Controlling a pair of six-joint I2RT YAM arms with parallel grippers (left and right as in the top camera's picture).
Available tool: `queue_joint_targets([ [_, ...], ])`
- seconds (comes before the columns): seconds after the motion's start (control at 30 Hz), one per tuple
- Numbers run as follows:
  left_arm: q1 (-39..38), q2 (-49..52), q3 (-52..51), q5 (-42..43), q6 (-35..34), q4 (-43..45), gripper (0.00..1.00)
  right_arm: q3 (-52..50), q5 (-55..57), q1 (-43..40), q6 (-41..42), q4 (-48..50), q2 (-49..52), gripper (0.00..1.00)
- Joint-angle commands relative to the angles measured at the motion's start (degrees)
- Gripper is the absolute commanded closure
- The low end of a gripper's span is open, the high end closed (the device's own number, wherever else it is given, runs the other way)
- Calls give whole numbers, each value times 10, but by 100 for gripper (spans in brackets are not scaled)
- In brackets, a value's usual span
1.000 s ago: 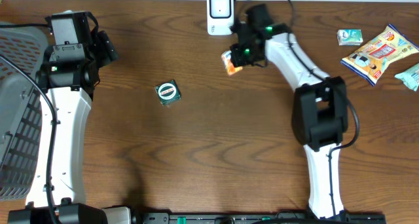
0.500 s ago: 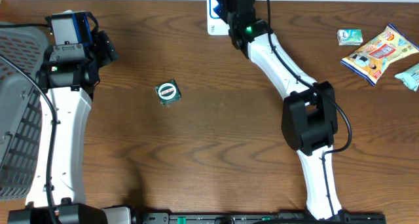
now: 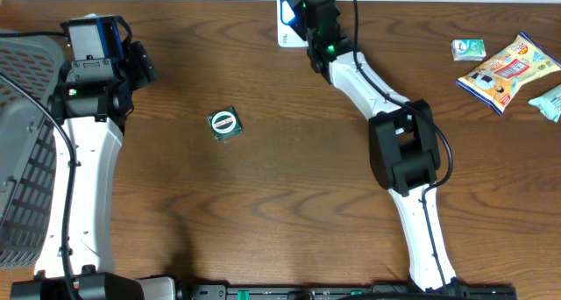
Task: Scan the item barcode
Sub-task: 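Carry the Kleenex pack to the white scanner and hold it there, then carry the Kleenex pack to the right edge and release it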
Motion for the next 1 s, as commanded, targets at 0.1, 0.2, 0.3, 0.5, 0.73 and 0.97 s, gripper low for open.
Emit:
queue_joint_targets([
  [0.1, 2, 4, 5, -5, 7, -2, 2, 6, 70, -62, 171, -48, -87, 99],
  [0.2, 2, 4, 5, -5, 7, -2, 2, 6, 70, -101, 220, -110, -113, 99],
  [0.3, 2, 4, 5, -5, 7, -2, 2, 6, 71, -146, 243, -196, -130, 99],
  [0.5, 2, 4, 5, -5, 7, -2, 2, 6, 71, -239, 249, -370, -130, 99],
  [0.73, 2, 4, 5, -5, 7, -2, 2, 6, 9, -330, 337, -480, -130, 17],
  [0.97, 2, 4, 5, -5, 7, -2, 2, 6, -331, -354, 337, -483, -130, 1],
])
